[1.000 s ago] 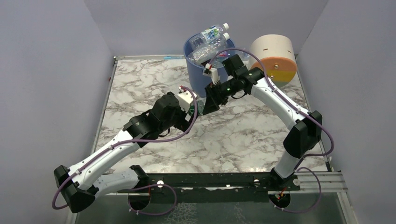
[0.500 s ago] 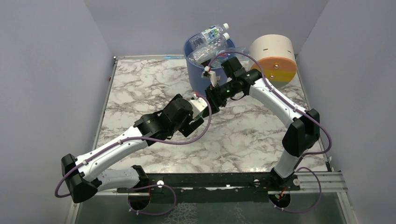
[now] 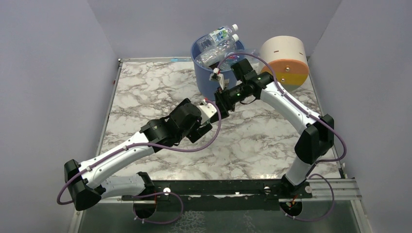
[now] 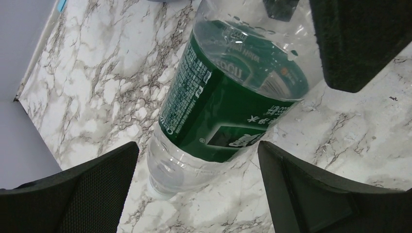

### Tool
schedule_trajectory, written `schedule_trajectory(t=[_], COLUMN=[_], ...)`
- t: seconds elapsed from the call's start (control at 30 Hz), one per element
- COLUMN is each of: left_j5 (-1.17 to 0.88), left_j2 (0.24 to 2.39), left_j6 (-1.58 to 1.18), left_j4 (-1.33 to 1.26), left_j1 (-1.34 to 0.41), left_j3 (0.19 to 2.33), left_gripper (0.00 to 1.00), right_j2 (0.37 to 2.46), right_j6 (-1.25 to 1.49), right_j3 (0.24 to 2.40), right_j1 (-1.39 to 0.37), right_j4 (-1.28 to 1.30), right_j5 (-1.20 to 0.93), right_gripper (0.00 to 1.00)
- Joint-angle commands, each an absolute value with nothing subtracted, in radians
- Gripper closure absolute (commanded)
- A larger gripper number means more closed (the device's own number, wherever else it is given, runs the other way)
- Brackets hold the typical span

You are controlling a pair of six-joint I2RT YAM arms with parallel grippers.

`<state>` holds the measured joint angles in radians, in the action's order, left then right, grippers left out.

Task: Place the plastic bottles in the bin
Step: Pick up the plastic bottle at the center of the board.

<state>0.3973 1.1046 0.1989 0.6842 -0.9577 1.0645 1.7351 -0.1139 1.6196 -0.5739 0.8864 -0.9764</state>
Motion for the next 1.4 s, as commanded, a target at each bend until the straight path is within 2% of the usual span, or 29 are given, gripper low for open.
schedule_trajectory(t=[0.0,0.1,0.33,0.53,0.7,0.87,1.37], left_j5=[0.425,0.423,0.385,0.374,0.356,0.344,0.301], left_j2=[1.103,1.105,1.119,1.162,1.178,1.166,1.134], left_j6=[0.186,0.178,0.153,0.132,0.107,0.081,-0.034], left_j4=[0.654,0.648,0.631,0.631,0.623,0.596,0.483], left_j1=[-0.96,-0.96,-0.96,-0.96,-0.96,-0.96,-0.96], left_j3=[1.054,1.053,1.053,1.069,1.087,1.089,1.068], left_gripper=[0.01,0.04,0.22,0.45,0.46,0.47,0.47], right_j2=[1.675,1.664,1.669,1.68,1.677,1.664,1.617], right_j6=[-0.127,-0.125,-0.122,-0.116,-0.098,-0.04,0.17], right_j3=[1.606,1.601,1.621,1.628,1.623,1.598,1.527], right_j1=[-0.571,-0.571,-0.572,-0.572,-0.571,-0.571,-0.571], right_j4=[0.853,0.848,0.852,0.849,0.828,0.761,0.556], right_j5=[-1.051,-1.059,-1.074,-1.069,-1.05,-1.018,-0.946], right_gripper=[0.36,0.35,0.35,0.31,0.22,0.0,0.01])
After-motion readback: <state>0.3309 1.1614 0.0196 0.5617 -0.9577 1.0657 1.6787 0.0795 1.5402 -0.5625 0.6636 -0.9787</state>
